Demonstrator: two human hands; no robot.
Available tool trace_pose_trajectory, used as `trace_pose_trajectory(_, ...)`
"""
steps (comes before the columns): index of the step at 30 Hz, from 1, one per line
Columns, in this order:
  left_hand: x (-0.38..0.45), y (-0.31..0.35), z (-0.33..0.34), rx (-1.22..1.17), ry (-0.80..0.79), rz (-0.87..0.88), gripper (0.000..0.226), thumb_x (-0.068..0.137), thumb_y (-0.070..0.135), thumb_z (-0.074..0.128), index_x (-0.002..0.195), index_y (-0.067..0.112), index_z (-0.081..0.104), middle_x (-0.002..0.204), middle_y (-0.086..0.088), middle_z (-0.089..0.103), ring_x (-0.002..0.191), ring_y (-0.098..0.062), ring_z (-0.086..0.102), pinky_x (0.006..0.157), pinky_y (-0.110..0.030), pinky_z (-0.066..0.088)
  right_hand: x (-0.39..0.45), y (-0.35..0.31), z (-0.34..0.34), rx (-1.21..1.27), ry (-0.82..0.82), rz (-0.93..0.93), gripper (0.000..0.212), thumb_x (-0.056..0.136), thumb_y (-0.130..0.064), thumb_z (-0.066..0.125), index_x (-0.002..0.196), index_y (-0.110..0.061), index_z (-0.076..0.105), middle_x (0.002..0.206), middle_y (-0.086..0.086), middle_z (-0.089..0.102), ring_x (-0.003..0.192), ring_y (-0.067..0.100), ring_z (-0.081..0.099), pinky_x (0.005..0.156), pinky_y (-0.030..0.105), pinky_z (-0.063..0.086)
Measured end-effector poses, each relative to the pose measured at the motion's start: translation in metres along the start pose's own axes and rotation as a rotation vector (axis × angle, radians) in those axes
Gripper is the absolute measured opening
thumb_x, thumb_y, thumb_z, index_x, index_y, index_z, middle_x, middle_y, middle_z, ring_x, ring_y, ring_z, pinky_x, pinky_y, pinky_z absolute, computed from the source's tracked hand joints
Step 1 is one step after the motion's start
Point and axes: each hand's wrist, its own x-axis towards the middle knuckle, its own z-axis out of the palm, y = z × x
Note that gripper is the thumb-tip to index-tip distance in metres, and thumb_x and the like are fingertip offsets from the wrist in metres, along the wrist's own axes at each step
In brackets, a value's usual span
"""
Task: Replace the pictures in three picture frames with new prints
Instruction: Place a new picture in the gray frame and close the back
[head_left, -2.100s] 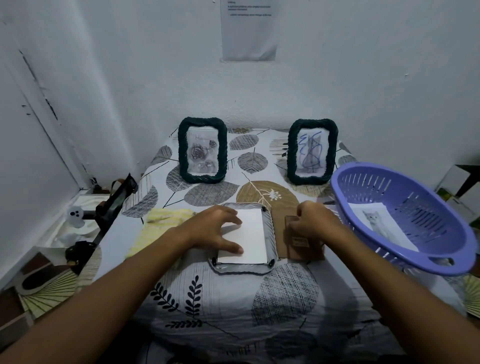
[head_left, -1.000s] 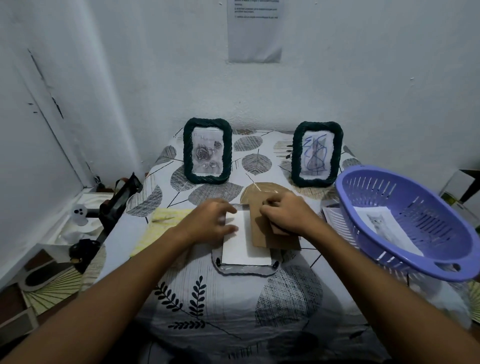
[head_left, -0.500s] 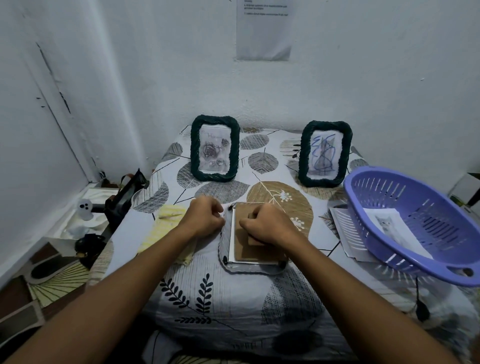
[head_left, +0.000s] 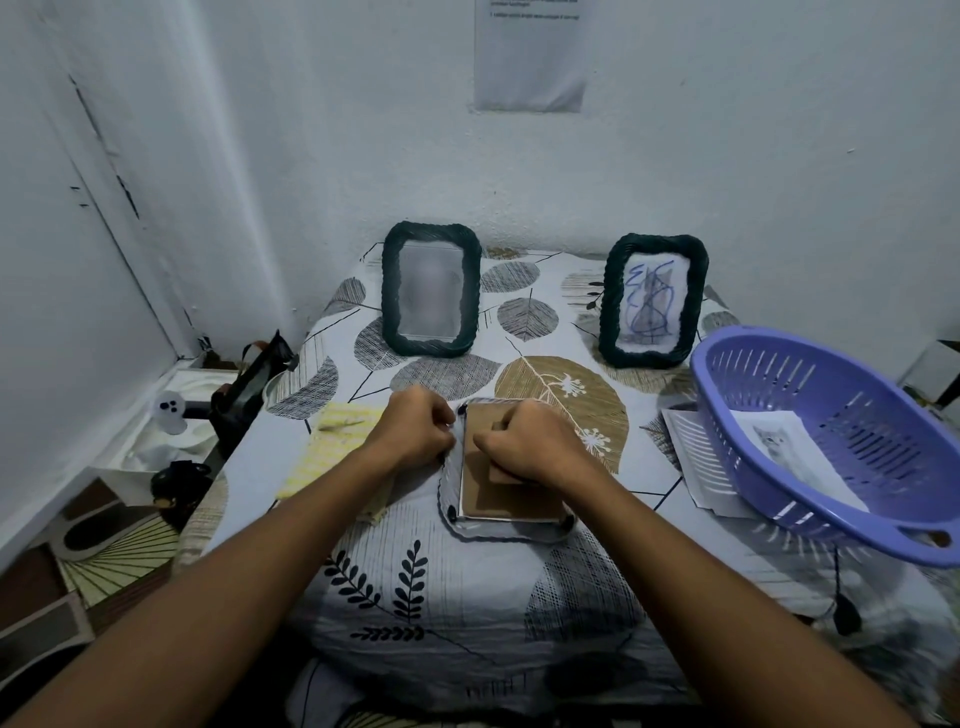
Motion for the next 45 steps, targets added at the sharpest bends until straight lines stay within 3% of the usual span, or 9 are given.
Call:
trace_pose_trajectory(5,0.000,-0.002,0.000,-0.005,0.000,-0.004,0.019,0.071,0.002,0.073,0.090,0.005,0.074,0.081,-0.010,0.071,0.071,-0.015,0.062,0.068,-0.021,0.045,0.000,0.000,0.004,0.000,-0.003,0.010,0.043,0.068,-0.052,0.052,0.082,-0.013,0.063,0.081,0.007,0.065,0.079,0.027,0.064,0.069,0.034,0.054)
trace_pose_trajectory(10,0.001,-0.002,0.000,0.006,-0.005,0.000,0.019,0.071,0.003,0.073,0.090,0.006,0.075,0.082,-0.011,0.072,0.073,-0.017,0.063,0.069,-0.023,0.048,-0.001,0.002,0.005,0.008,-0.007,0.014,0.040,0.072,-0.049,0.054,0.079,-0.011,0.063,0.080,0.009,0.065,0.076,0.027,0.064,0.061,0.030,0.047)
trace_pose_trajectory(15,0.001,-0.001,0.000,0.005,-0.013,-0.014,0.018,0.073,0.004,0.075,0.091,0.007,0.074,0.081,-0.007,0.070,0.072,-0.014,0.062,0.067,-0.021,0.045,0.001,0.002,0.007,0.001,0.006,0.020,0.046,0.069,-0.051,0.053,0.085,-0.010,0.066,0.084,0.010,0.067,0.079,0.027,0.065,0.070,0.037,0.056)
trace_pose_trajectory(20,0.002,-0.002,0.000,0.011,-0.005,-0.015,0.019,0.072,0.004,0.074,0.090,0.007,0.075,0.084,-0.010,0.072,0.074,-0.014,0.063,0.068,-0.020,0.045,0.001,0.003,0.007,-0.016,0.012,0.014,0.036,0.072,-0.047,0.054,0.078,-0.012,0.063,0.084,0.011,0.067,0.079,0.028,0.065,0.065,0.031,0.048)
trace_pose_trajectory(29,0.001,-0.001,-0.001,0.010,-0.003,0.000,0.016,0.072,0.003,0.075,0.087,0.005,0.075,0.084,-0.011,0.072,0.077,-0.017,0.065,0.071,-0.024,0.050,0.001,0.002,0.009,-0.030,0.020,0.029,0.037,0.076,-0.048,0.059,0.083,-0.012,0.063,0.087,0.011,0.067,0.082,0.027,0.064,0.064,0.028,0.044)
trace_pose_trajectory(37,-0.001,0.002,-0.002,0.012,-0.013,0.010,0.014,0.073,0.003,0.076,0.087,0.005,0.075,0.085,-0.010,0.071,0.076,-0.016,0.064,0.073,-0.027,0.053,0.000,0.003,0.011,-0.023,0.013,0.037,0.039,0.074,-0.049,0.059,0.084,-0.012,0.063,0.089,0.013,0.068,0.082,0.027,0.065,0.063,0.029,0.044)
trace_pose_trajectory(41,-0.002,0.002,-0.003,0.021,-0.014,0.014,0.013,0.073,0.004,0.076,0.086,0.005,0.075,0.084,-0.010,0.072,0.076,-0.016,0.064,0.073,-0.026,0.051,-0.001,0.003,0.011,-0.019,0.010,0.031,0.036,0.072,-0.050,0.058,0.081,-0.016,0.060,0.080,0.009,0.063,0.072,0.023,0.058,0.060,0.027,0.041)
trace_pose_trajectory(45,-0.006,0.005,-0.004,0.025,-0.027,0.024,0.011,0.073,0.004,0.075,0.084,0.006,0.076,0.082,-0.009,0.073,0.073,-0.013,0.063,0.069,-0.022,0.049,0.000,0.004,0.011,-0.030,0.009,0.027,0.038,0.073,-0.051,0.059,0.081,-0.014,0.063,0.081,0.009,0.065,0.076,0.025,0.063,0.062,0.028,0.043)
